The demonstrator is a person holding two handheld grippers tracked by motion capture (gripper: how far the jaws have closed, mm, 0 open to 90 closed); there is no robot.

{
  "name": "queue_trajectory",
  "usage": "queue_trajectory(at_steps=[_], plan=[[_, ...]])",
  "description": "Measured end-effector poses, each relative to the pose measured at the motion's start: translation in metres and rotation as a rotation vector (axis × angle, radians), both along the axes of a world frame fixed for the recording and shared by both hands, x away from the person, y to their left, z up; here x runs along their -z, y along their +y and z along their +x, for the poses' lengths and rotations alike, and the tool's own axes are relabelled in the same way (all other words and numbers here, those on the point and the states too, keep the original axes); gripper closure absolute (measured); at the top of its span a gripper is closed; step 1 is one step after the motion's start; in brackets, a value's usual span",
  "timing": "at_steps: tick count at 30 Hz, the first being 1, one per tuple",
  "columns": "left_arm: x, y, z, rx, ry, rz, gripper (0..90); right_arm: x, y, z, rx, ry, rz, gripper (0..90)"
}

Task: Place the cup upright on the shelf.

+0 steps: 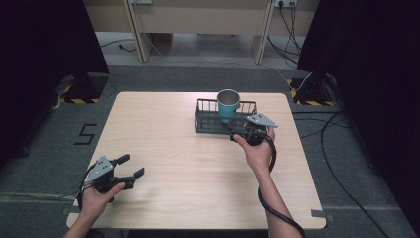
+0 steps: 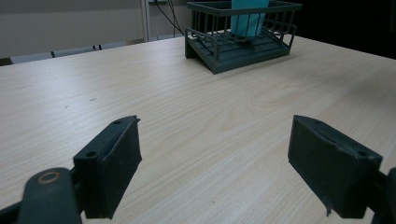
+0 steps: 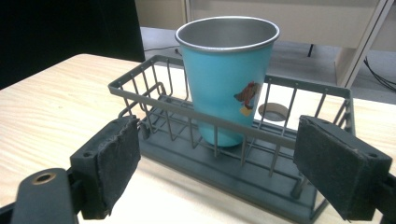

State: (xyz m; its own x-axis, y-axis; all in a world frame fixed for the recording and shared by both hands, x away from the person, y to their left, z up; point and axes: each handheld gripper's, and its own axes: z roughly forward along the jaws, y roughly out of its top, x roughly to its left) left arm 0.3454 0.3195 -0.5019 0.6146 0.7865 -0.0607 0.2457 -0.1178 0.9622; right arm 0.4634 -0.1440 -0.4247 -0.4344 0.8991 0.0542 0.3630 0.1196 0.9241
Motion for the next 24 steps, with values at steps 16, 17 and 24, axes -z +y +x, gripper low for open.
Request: queue_trajectory(at_steps=[16, 17, 24], plan=[[0.0, 0.0, 0.0, 0.0, 0.001, 0.005, 16.3, -0.002, -0.019, -0.027, 0.0, -0.014, -0.015, 15.6], [0.0, -0.001, 0.0, 0.0, 0.001, 0.004, 16.3, -0.002, -0.02, -0.029, 0.001, -0.013, -0.015, 15.5], [0.0, -0.001, 0.0, 0.0, 0.001, 0.006, 16.3, 0.001, -0.03, -0.042, 0.011, -0.012, -0.021, 15.6]])
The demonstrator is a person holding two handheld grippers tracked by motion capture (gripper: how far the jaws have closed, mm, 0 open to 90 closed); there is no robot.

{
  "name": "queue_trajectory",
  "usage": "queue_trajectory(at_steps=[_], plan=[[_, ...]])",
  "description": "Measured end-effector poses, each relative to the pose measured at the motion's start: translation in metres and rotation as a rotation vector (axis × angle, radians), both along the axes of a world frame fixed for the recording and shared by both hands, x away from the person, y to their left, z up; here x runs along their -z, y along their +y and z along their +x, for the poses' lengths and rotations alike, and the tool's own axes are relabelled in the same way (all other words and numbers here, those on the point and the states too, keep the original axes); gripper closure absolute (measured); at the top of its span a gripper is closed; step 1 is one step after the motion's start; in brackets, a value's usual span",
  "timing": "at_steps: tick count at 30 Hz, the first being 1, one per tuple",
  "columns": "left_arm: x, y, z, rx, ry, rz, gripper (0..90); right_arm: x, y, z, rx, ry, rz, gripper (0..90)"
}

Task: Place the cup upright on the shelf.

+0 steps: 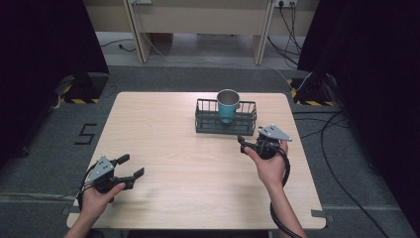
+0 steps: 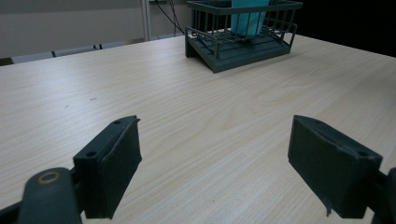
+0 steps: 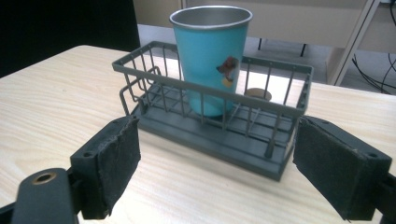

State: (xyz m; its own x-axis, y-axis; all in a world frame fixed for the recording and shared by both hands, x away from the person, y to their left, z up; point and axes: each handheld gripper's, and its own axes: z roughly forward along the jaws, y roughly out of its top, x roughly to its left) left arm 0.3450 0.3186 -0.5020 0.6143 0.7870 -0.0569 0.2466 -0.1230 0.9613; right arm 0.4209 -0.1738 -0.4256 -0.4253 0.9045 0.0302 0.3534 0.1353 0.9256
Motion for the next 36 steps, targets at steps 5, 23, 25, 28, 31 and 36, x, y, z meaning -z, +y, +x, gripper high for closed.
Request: queue_trajectory(at_steps=[5, 23, 25, 28, 31, 36], plan=[[0.0, 0.0, 0.0, -0.001, 0.0, 0.002, 16.3, 0.004, -0.006, -0.009, 0.005, 0.004, -0.005, 15.6], [0.0, 0.0, 0.0, -0.003, -0.001, 0.005, 16.3, 0.015, -0.023, -0.036, 0.032, 0.012, -0.006, 15.7], [0.0, 0.0, 0.0, -0.004, -0.001, 0.005, 16.3, 0.016, -0.025, -0.039, 0.04, 0.012, -0.006, 15.7], [0.0, 0.0, 0.0, -0.004, -0.002, 0.005, 16.3, 0.017, -0.029, -0.043, 0.046, 0.01, -0.003, 15.7], [0.0, 0.0, 0.0, -0.004, -0.002, 0.004, 16.3, 0.019, -0.033, -0.047, 0.057, 0.01, -0.001, 15.7], [0.0, 0.0, 0.0, -0.005, -0.002, 0.004, 16.3, 0.021, -0.039, -0.054, 0.073, 0.01, 0.001, 15.7]])
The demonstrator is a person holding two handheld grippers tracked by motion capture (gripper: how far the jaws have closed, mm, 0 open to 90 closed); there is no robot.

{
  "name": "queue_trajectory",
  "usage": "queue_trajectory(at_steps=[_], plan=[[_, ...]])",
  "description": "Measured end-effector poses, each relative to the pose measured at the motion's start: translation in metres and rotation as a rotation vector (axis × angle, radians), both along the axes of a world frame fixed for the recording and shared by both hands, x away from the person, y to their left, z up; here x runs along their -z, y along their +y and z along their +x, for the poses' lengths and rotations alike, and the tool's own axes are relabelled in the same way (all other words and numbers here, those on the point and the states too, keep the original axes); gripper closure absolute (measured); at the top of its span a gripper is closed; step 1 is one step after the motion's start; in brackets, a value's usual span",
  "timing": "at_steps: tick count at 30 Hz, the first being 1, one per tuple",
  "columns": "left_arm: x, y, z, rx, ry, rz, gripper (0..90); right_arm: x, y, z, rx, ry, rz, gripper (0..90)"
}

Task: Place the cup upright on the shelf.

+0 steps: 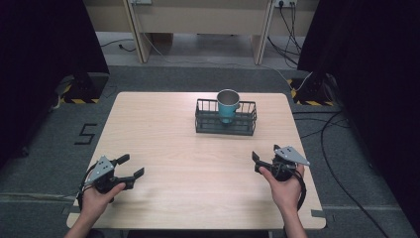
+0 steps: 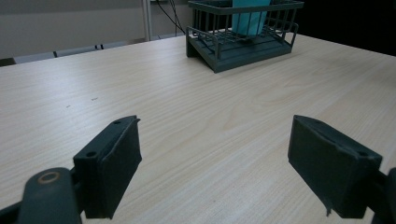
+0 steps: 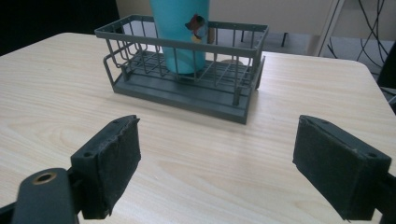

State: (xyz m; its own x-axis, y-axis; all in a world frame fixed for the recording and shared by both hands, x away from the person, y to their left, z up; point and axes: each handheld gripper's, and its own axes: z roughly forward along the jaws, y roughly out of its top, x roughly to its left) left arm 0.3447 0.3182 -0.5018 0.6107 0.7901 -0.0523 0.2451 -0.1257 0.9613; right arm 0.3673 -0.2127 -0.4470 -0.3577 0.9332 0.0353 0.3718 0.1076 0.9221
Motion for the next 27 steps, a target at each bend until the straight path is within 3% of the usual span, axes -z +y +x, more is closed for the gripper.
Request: queue_trajectory(at_steps=[27], plan=[[0.0, 0.0, 0.0, -0.004, 0.0, 0.002, 16.3, 0.02, -0.023, -0.028, 0.047, 0.006, 0.002, 15.9]])
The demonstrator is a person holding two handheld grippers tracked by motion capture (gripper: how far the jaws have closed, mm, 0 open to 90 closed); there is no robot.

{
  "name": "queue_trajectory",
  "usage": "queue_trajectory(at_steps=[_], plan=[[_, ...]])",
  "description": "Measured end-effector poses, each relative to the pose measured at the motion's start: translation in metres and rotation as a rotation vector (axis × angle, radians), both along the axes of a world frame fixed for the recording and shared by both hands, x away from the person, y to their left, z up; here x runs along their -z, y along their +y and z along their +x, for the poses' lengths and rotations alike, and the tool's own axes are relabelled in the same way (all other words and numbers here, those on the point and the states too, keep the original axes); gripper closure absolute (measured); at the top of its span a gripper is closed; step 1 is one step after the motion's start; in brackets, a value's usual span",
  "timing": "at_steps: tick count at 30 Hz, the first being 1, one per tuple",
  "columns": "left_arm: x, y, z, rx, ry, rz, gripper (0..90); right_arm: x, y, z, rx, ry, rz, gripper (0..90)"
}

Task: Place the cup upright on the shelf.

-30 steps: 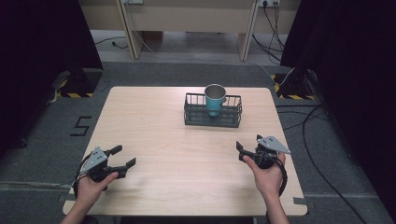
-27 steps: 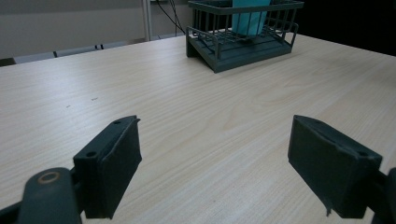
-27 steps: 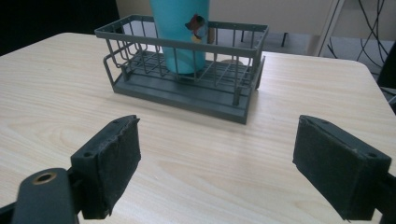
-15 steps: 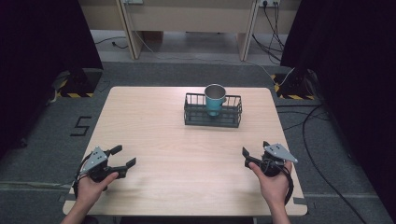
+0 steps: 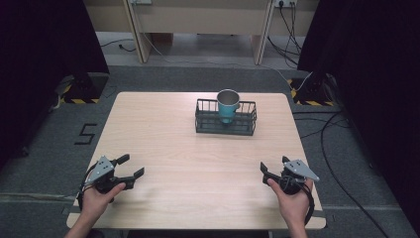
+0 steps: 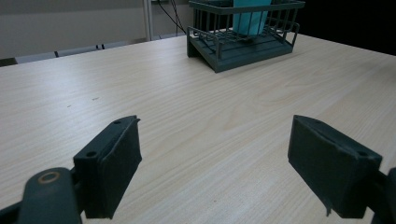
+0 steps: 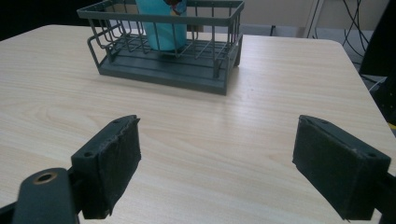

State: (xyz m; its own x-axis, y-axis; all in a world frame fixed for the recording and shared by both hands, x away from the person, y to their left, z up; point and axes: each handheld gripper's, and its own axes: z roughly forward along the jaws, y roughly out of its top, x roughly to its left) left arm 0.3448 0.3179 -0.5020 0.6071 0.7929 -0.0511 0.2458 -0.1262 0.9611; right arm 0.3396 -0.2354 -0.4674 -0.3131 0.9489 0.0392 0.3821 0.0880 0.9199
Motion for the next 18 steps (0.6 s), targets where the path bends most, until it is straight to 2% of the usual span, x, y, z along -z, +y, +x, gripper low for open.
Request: queue_trajectory(at_steps=[9, 18], plan=[[0.0, 0.0, 0.0, 0.0, -0.001, 0.0, 16.4, 0.011, -0.002, -0.006, 0.002, 0.005, 0.017, 16.0], [0.0, 0.0, 0.0, 0.0, 0.0, 0.0, 16.4, 0.024, -0.002, -0.012, -0.014, -0.03, 0.045, 16.3]])
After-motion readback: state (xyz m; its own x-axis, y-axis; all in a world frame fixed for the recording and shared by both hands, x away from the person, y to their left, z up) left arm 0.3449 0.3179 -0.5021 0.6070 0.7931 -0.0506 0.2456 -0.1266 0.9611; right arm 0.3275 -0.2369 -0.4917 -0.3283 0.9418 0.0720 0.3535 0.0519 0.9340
